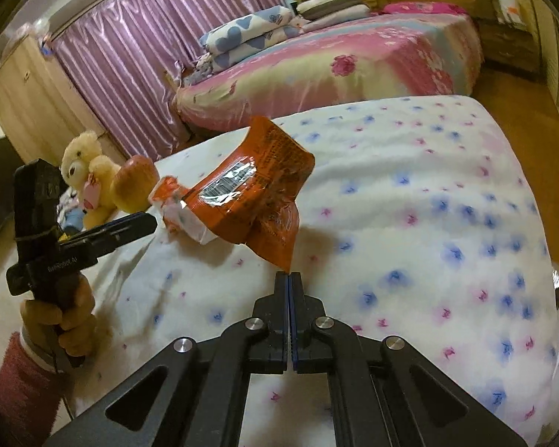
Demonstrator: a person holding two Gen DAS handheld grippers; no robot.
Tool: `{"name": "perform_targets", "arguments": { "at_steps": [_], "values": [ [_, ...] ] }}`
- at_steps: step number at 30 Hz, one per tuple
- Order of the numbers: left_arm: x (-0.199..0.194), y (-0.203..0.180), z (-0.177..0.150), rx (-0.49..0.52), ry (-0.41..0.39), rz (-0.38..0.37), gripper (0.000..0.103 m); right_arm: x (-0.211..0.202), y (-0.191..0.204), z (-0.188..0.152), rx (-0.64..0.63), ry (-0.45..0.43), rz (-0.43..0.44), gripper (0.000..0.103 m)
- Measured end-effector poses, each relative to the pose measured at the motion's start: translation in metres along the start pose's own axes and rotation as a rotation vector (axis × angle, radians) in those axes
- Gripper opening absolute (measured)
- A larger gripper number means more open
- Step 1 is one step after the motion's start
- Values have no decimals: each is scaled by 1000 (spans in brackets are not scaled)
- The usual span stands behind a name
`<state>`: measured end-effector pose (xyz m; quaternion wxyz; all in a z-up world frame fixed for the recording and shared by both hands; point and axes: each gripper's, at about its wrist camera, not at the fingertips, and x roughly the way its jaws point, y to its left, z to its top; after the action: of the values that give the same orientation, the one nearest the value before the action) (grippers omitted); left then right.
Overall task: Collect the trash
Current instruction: 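Grasp the orange snack wrapper with the right tool while the left tool grasps the orange plastic bag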
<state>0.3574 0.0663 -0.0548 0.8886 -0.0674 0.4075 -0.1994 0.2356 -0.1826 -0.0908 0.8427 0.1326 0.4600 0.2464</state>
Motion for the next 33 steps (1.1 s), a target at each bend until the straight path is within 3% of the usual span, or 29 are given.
{"name": "perform_targets", "arguments": {
  "at_steps": [3, 7, 8, 9, 12, 14, 18, 20, 21, 26, 29, 33],
  "values": [
    [14, 5, 4, -41, 11, -13, 85, -1, 1, 0, 0, -7, -1, 0],
    [32, 7, 5, -112, 45, -29, 83, -2, 0, 0, 4, -15, 1, 0],
    [35, 7, 5, -124, 43, -32, 81, -3, -2, -1, 11, -18, 3, 0],
    [36, 6, 5, -129, 41, -35, 65, -4, -2, -1, 16, -21, 4, 0],
    [43, 1, 2, -131, 59, -59, 43, -7, -4, -2, 25, -28, 5, 0],
    [46, -5, 3, -116, 69, -64, 42, -10, -4, -4, 28, -31, 5, 0],
    [37, -16, 1, -75, 55, -44, 46, -16, -7, -8, 39, -38, 4, 0],
    [36, -17, 1, -72, 64, -26, 58, -21, -10, -11, 49, -43, 1, 0],
    [36, -16, 1, -89, 68, -20, 64, -22, -11, -12, 52, -46, 0, 0],
    [26, -21, -3, -212, 46, -63, 71, -31, -14, -18, 60, -60, -2, 0],
    [25, -35, -6, -251, 20, -41, 80, -38, -17, -22, 66, -68, -10, 0],
    [38, -42, -7, -352, 11, 13, 81, -46, -26, -26, 88, -75, -17, 0]
  ]
}}
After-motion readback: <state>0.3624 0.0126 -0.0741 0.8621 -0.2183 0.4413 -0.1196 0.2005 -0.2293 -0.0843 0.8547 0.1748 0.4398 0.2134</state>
